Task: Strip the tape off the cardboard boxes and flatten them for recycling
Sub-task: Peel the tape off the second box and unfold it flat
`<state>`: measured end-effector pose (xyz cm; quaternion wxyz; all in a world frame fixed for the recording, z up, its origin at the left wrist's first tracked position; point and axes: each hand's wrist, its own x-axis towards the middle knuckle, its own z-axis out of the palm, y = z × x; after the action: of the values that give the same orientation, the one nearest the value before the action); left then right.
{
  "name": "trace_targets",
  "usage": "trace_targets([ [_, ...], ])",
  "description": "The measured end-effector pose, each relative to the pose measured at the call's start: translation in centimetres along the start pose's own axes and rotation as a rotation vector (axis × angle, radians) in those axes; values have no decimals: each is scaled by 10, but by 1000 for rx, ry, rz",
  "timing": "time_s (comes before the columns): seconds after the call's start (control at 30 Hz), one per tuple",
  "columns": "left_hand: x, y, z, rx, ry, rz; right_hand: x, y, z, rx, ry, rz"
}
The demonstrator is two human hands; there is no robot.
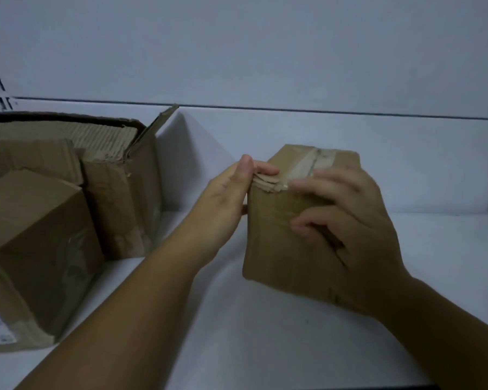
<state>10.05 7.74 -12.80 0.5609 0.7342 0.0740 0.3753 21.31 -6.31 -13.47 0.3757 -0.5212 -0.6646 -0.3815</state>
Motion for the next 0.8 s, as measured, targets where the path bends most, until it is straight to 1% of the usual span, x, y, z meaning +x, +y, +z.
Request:
trace_targets([
  [0.17,-3,0,10,35,-13,86,0,6,-7,93,21,58],
  [0.23,-3,-1,13,55,9,110,0,6,-8,150,45,81],
  [0.3,-2,-3,15,59,40,113,0,3,-10,239,84,153],
  [0.43,-3,-5,20,111,86,127,6,-5,-15,251,235,329],
  [0.5,-3,-6,21,133,100,131,9,-8,-17,307,325,422],
  [0.63,-4,-6,24,167,116,133,16,-7,-20,562,420,591],
  [0.73,-6,-3,26,212,114,152,25,1,-27,825,518,870],
  [0.8,-6,1,26,251,131,159,29,6,-30,916,533,1000],
])
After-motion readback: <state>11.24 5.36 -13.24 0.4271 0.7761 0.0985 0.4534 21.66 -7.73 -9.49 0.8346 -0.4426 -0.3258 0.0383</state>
